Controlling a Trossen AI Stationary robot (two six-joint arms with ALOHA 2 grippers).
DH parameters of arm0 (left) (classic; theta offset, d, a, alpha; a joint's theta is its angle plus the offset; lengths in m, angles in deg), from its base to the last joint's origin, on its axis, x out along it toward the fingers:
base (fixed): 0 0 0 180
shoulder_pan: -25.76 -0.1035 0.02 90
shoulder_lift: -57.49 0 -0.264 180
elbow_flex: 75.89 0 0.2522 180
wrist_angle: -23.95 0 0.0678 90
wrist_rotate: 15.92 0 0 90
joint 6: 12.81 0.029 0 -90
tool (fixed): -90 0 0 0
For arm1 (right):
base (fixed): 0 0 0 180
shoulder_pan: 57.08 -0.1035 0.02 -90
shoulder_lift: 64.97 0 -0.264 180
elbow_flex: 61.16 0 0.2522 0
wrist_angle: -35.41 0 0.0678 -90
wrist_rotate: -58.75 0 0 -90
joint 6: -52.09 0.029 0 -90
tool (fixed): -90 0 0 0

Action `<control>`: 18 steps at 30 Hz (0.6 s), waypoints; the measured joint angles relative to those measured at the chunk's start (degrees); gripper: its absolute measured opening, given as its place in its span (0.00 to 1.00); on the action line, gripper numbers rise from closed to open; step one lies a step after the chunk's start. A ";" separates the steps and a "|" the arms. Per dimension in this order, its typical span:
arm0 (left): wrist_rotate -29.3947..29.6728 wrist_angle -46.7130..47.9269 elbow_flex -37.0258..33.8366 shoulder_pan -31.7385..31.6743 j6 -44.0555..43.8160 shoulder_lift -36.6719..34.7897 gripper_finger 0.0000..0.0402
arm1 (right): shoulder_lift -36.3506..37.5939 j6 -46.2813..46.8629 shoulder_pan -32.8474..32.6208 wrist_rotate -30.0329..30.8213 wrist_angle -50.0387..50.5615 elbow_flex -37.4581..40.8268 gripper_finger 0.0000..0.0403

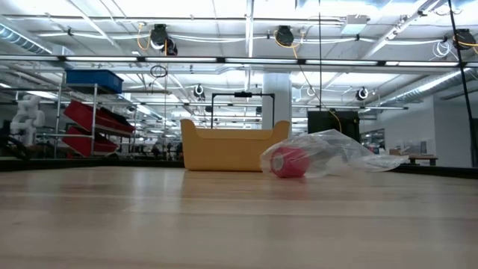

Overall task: Roll bandage
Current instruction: Roll the green bandage

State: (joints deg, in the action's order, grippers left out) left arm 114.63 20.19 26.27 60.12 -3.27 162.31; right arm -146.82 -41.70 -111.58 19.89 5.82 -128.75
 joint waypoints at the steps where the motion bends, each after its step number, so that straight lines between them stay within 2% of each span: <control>1: 0.00 0.02 0.00 0.01 0.00 0.00 0.12 | 0.08 0.13 0.00 -0.01 -0.28 0.00 0.33; 14: -0.11 0.04 0.00 0.03 -0.22 0.00 0.12 | 0.09 3.31 3.19 -0.40 -0.22 0.02 0.33; 18: -0.13 0.04 0.00 0.03 -0.24 0.00 0.12 | 0.09 4.55 3.90 -3.13 -0.20 0.02 0.33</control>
State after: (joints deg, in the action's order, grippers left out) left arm 114.50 20.24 26.27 60.15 -3.51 162.31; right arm -146.73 -37.16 -107.68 16.76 5.62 -128.72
